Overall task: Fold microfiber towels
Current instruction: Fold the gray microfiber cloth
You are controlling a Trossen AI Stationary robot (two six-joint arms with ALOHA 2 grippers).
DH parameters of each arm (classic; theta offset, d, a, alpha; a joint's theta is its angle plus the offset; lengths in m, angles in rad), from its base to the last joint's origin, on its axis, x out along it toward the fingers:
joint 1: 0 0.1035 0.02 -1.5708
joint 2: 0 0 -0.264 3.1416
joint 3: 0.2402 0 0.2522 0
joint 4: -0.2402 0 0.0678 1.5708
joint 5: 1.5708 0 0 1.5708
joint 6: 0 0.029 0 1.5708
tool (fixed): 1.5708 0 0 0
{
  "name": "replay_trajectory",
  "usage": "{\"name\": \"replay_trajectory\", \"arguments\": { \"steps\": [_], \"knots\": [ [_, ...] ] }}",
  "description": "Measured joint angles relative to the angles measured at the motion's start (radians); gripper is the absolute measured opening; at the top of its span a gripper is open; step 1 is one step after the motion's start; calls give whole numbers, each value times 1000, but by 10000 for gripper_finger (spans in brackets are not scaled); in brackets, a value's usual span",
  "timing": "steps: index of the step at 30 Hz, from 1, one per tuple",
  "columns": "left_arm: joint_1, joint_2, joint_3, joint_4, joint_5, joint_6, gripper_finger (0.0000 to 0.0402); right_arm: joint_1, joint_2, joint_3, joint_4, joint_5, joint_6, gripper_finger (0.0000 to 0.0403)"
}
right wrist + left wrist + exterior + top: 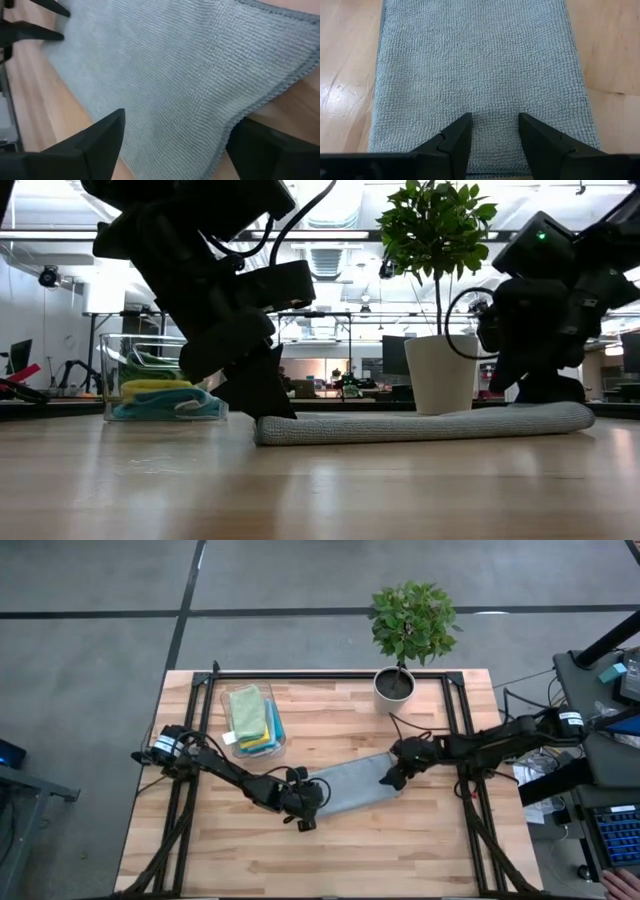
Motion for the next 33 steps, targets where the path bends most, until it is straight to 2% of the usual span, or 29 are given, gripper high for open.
{"name": "replay_trajectory", "arguments": {
  "steps": [4,7,12,19,22,25,28,33],
  "knots": [
    [0,0,0,1,0,0,150,0,1,-32,85,8,9,285],
    [0,0,0,2,0,-1,150,0,3,-40,123,17,15,254],
    [1,-1,-1,7,-1,0,150,0,3,-40,135,44,15,175],
    [-1,-38,-4,-23,11,1,150,0,1,-36,144,57,10,28],
    [-12,-69,-6,-45,15,3,150,0,-4,-25,132,57,3,15],
    [-26,-110,-6,-63,13,2,150,0,-11,17,42,58,-9,10],
    [-38,-131,-10,-70,7,2,150,0,-19,95,-136,62,-54,9],
    [-47,-139,-17,-64,1,-3,150,0,-24,289,-542,188,-136,9]
  ]
}}
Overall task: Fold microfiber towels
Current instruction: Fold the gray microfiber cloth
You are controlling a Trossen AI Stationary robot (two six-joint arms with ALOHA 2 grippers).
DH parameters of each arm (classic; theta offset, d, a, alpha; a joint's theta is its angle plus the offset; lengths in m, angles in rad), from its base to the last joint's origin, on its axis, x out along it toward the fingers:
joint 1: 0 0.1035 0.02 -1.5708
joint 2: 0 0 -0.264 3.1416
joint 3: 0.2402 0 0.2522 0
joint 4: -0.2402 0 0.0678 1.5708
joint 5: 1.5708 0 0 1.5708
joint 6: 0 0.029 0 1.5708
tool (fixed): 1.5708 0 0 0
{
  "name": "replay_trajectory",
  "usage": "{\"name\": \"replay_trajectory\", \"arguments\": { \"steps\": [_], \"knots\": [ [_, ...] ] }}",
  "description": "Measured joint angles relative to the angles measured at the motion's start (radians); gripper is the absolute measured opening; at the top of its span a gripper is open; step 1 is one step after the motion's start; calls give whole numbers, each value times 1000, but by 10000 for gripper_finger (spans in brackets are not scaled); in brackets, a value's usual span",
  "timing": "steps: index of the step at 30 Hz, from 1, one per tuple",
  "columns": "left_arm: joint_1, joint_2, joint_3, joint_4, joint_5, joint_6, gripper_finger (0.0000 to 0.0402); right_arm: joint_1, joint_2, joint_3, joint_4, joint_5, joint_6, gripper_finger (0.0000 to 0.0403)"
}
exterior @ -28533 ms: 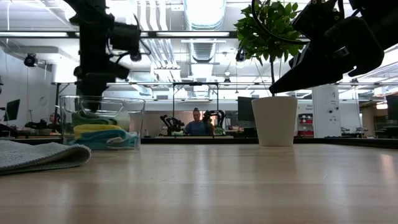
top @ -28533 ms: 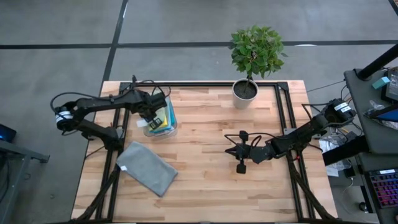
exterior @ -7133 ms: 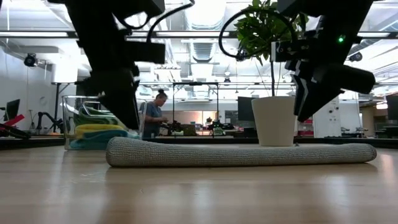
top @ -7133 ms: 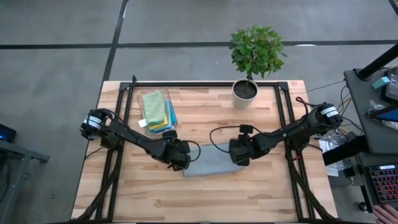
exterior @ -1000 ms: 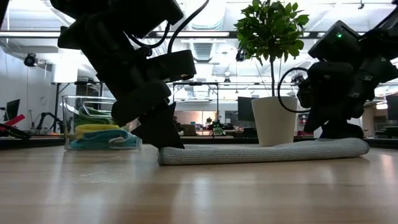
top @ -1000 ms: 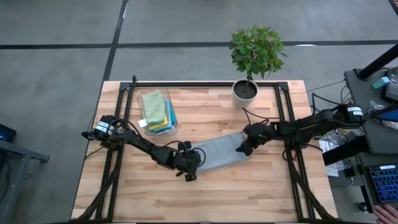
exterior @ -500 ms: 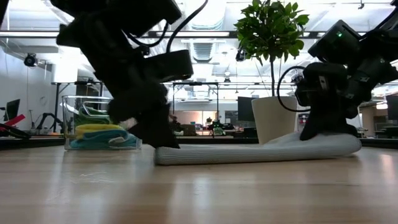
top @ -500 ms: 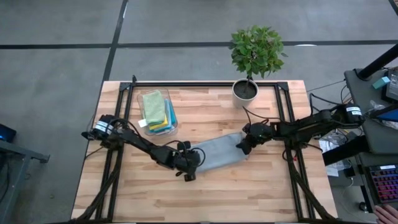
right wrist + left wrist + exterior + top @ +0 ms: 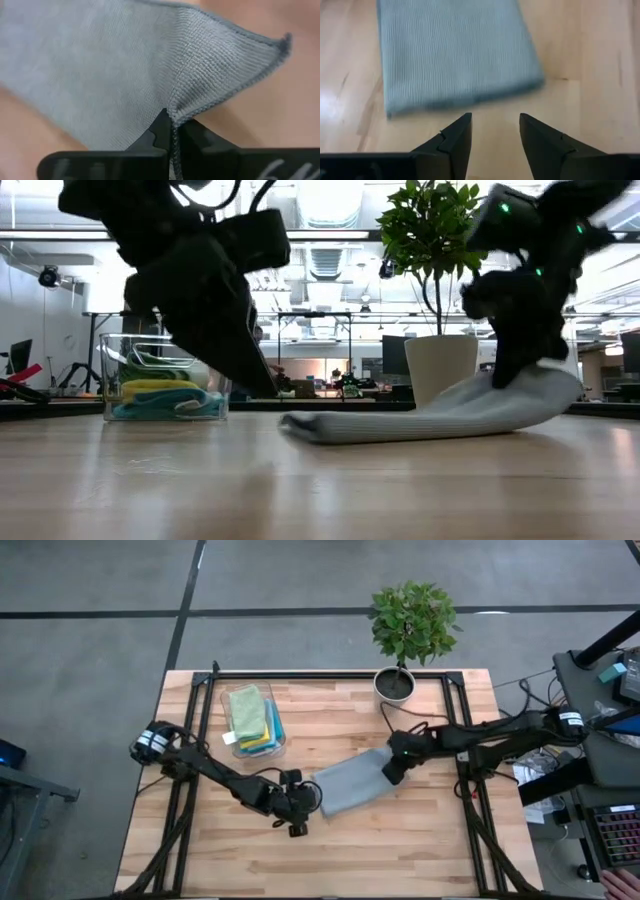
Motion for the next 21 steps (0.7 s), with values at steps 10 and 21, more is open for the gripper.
{"name": "replay_trajectory", "arguments": {
  "steps": [10,21],
  "knots": [
    [16,109,-9,160,-113,-22,150,19,0,228,-272,159,-30,9],
    [44,212,-6,352,-144,4,150,133,175,228,26,142,-10,9]
  ]
}}
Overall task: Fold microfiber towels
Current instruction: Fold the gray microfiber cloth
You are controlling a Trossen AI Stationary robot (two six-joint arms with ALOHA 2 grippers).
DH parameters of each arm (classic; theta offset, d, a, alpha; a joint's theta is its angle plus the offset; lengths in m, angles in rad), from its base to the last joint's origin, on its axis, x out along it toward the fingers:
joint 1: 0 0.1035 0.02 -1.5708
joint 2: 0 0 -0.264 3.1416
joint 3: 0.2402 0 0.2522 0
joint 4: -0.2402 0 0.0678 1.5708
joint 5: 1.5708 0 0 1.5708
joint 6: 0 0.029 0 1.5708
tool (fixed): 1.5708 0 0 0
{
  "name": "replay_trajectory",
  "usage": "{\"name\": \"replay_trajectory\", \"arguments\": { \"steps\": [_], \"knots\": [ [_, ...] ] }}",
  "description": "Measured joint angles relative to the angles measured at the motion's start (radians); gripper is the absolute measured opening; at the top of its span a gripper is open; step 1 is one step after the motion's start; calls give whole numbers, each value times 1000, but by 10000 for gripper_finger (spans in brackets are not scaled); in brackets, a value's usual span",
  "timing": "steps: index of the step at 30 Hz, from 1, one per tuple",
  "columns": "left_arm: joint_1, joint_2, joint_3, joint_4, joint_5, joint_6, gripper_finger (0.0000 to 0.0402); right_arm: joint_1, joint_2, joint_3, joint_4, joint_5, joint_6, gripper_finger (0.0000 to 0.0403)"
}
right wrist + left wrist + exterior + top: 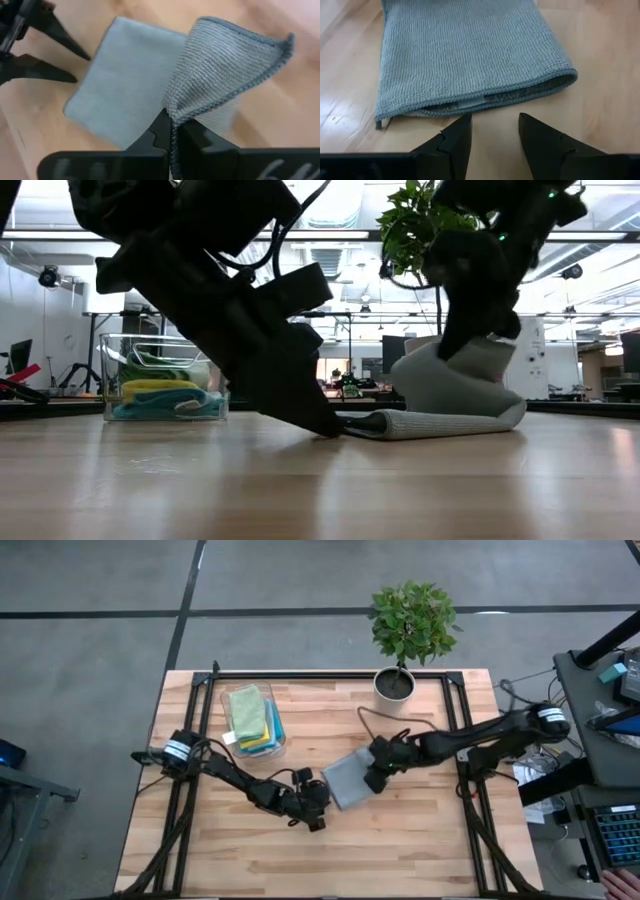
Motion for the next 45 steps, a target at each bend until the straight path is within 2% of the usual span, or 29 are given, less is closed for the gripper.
{"name": "replay_trajectory", "arguments": {
  "steps": [6,12,24,28,38,45],
  "knots": [
    [0,1,0,8,2,3,150,34,161,56,118,-6,-2,9],
    [0,1,0,6,5,3,150,47,290,151,124,-8,-34,9],
    [0,1,0,6,8,4,150,60,396,253,110,-17,-49,12],
    [0,1,0,8,9,5,150,66,399,268,112,-16,-47,39],
    [0,1,1,8,9,5,150,82,392,275,118,-17,-46,145],
    [0,1,1,8,10,5,150,127,388,321,119,-17,-72,183]
  ]
}}
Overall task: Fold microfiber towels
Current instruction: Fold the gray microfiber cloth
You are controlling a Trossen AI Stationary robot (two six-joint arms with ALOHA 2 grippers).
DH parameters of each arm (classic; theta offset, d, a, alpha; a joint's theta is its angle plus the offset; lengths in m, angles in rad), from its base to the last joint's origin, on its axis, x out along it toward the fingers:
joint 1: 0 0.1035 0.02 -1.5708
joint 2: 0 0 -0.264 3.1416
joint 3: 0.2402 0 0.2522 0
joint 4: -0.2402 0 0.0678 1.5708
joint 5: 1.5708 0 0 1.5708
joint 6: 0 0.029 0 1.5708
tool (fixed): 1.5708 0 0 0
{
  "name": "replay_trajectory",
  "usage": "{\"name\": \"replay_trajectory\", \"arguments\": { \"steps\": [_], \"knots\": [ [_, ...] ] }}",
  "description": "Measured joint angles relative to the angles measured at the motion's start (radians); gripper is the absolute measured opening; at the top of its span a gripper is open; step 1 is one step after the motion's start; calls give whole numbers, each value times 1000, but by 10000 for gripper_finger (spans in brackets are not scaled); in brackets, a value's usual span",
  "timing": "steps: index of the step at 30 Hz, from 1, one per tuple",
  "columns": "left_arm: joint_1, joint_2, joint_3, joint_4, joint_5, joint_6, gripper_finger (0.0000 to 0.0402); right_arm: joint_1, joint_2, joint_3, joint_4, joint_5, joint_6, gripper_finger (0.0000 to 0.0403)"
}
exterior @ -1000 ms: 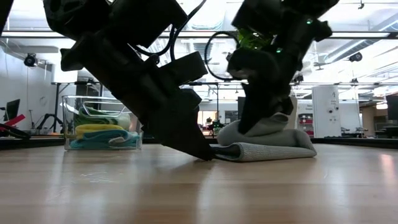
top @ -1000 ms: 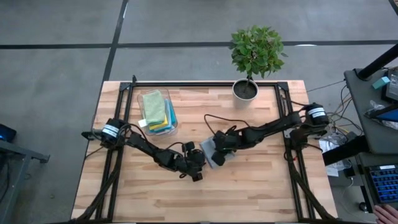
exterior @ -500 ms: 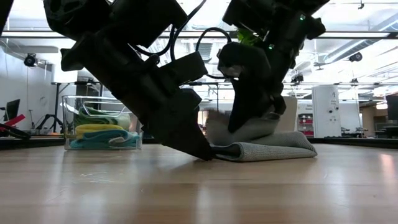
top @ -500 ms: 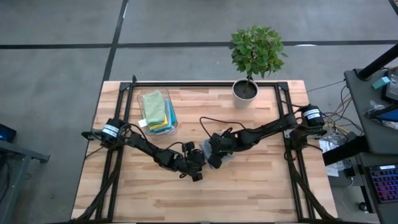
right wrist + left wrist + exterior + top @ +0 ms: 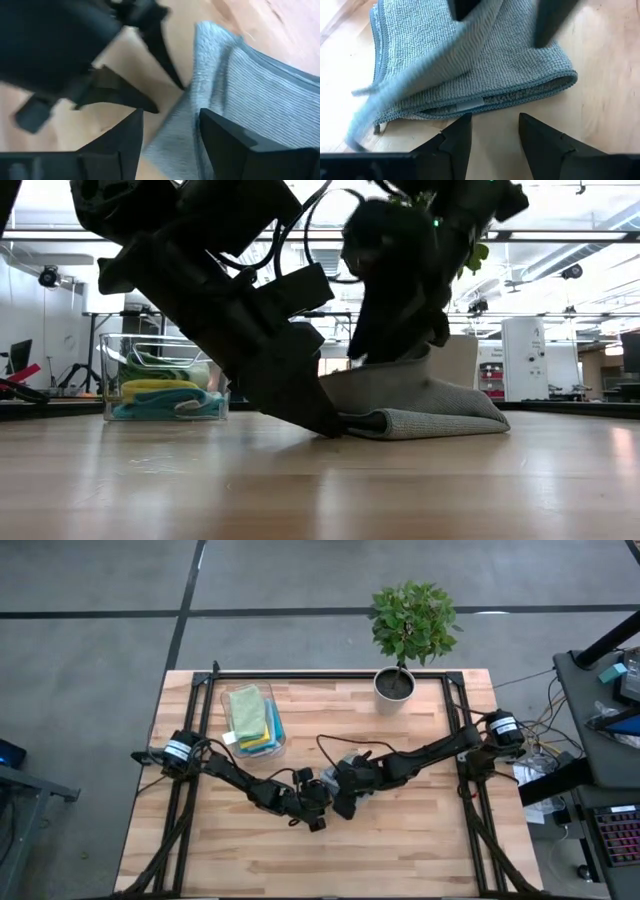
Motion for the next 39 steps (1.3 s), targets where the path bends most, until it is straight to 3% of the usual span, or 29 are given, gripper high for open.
{"name": "replay_trajectory", "arguments": {
  "steps": [8,15,23,28,32,39],
  "knots": [
    [0,-5,0,-9,9,0,150,55,-2,69,-6,0,-78,189],
    [-2,-38,-3,-65,21,3,150,100,-42,111,-166,21,-154,175],
    [-2,-82,-4,-98,15,26,150,118,-106,101,-469,330,-164,100],
    [7,-88,-1,-94,-12,51,150,105,-107,29,-441,444,-211,27],
    [24,-89,-2,-95,-25,52,150,94,-90,-70,-261,427,-249,11],
    [48,-89,-3,-124,-27,52,150,119,-86,-174,127,93,-321,9]
  ]
}}
